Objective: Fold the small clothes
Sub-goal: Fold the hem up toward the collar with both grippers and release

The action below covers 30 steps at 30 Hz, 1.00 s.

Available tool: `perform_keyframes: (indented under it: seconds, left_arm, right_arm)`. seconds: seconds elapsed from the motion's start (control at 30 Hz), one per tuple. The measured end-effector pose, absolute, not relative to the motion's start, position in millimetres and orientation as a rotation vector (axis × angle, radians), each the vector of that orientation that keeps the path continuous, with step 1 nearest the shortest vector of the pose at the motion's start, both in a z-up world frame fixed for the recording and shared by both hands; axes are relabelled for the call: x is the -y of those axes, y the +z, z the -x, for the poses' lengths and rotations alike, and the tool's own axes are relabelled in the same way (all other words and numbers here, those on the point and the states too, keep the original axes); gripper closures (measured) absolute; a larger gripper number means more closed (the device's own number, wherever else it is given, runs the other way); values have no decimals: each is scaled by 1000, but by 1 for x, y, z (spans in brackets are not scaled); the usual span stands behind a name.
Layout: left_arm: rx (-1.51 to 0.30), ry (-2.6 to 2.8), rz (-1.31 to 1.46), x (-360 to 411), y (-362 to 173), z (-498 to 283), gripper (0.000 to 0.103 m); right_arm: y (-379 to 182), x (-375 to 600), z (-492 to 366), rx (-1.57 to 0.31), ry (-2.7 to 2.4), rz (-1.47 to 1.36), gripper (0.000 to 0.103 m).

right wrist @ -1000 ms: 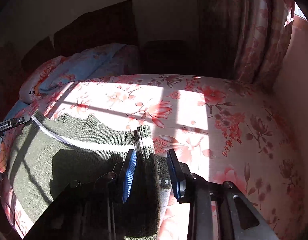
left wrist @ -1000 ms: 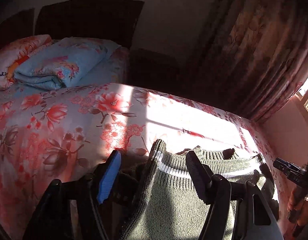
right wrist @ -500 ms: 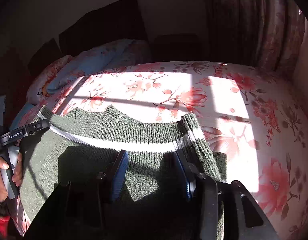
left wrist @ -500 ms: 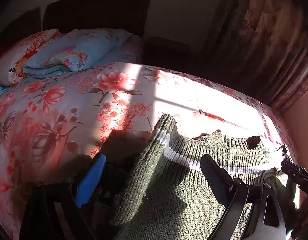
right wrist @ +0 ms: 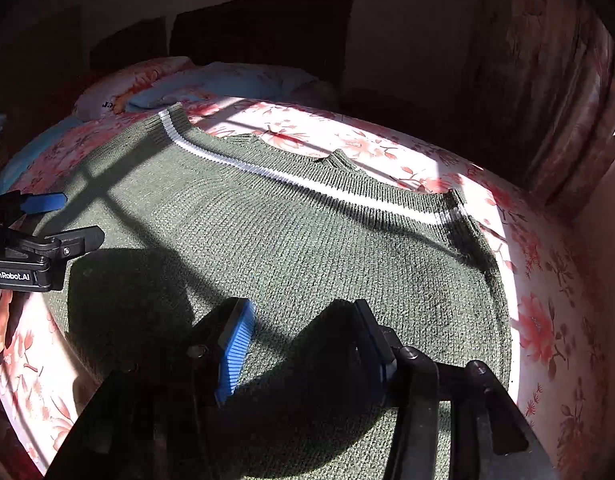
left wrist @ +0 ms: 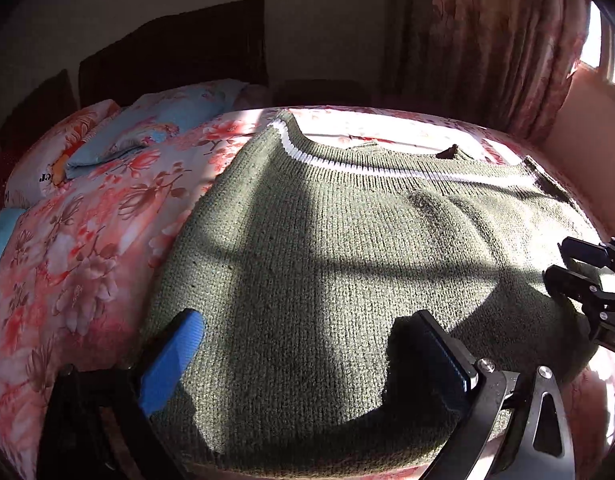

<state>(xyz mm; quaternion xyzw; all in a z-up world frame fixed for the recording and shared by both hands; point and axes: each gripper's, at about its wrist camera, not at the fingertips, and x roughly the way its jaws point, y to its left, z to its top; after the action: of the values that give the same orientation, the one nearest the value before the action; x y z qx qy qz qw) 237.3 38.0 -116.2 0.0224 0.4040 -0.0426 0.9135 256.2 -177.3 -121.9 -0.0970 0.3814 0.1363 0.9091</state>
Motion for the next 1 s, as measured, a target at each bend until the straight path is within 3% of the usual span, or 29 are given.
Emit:
perform_keyframes:
  seconds: [1.0]
  left_arm:
    - [-856, -8, -43, -32, -103, -229, 0]
  right_arm:
    - [-109, 192, -240, -788, 316, 117, 42]
